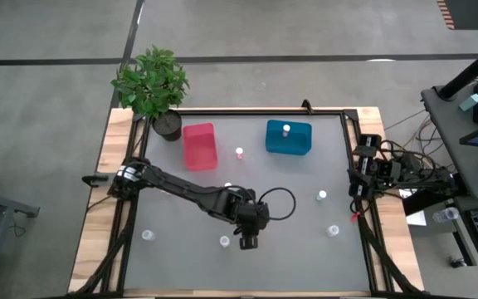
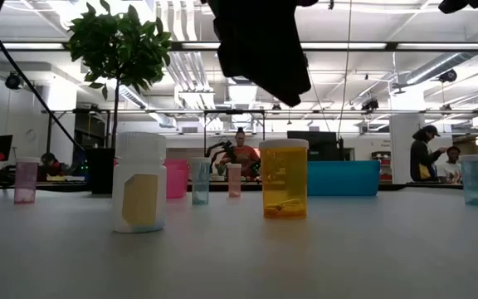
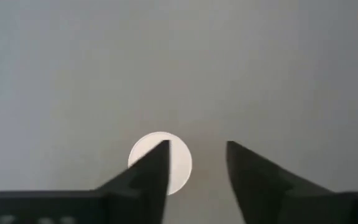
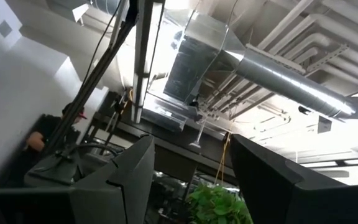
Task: Pick and place medicine bottles into bin by pill shape (circle, oval)
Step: Put the orange capsule bottle into the red bin
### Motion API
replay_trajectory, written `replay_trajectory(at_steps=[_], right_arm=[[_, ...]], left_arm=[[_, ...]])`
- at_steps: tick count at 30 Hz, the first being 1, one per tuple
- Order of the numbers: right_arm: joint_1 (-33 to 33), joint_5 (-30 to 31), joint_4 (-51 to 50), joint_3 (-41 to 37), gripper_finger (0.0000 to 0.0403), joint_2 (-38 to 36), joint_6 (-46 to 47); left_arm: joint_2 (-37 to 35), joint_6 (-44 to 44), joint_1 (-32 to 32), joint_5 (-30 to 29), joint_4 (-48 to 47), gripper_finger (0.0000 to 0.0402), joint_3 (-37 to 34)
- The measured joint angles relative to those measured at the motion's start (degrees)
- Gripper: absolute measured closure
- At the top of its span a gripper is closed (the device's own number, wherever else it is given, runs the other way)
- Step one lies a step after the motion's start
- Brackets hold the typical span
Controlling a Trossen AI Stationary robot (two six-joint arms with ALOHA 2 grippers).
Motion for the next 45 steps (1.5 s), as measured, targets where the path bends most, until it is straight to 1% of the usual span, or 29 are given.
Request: replay_trajectory(at_steps=[2, 6, 8, 10, 13, 17, 23, 33, 38, 45], right_arm=[[0.0, 0.0, 0.0, 0.0, 0.0203, 0.0, 0.0], [0.0, 0.0, 0.0, 0.0, 0.0203, 0.0, 0.0], [0.0, 0.0, -0.1, 0.0, 0.0203, 0.0, 0.0], [0.0, 0.0, -0.1, 0.0, 0.0203, 0.0, 0.0], [0.0, 0.0, -0.3, 0.0, 0.0203, 0.0, 0.0], [0.0, 0.1, -0.3, 0.0, 0.0203, 0.0, 0.0], [0.0, 0.1, -0.3, 0.0, 0.0203, 0.0, 0.0], [0.0, 0.1, -0.4, 0.0, 0.0203, 0.0, 0.0], [0.0, 0.1, -0.5, 0.0, 0.0203, 0.0, 0.0], [0.0, 1.5, -1.1, 0.0, 0.0203, 0.0, -0.5]], left_arm=[[0.0, 0.0, 0.0, 0.0, 0.5, 0.0201, -0.4], [0.0, 1.3, 0.1, -0.1, 5.2, 0.0126, -2.8], [0.0, 1.9, 0.2, -0.1, 6.1, 0.0101, -3.4], [0.0, 1.9, 0.3, 0.0, 6.2, 0.0089, -3.6], [0.0, 2.4, 0.5, 0.0, 6.0, 0.0086, -3.7], [0.0, 3.2, 0.6, 0.0, 6.0, 0.0094, -3.7], [0.0, 6.4, 0.6, -0.7, 5.8, 0.0096, -3.9], [0.0, 6.6, 0.8, -1.6, 6.5, 0.0096, -7.0], [0.0, 8.2, 1.0, -3.3, 7.7, 0.0096, -7.4], [0.0, 7.9, 1.1, -3.3, 7.5, 0.0096, -8.2]])
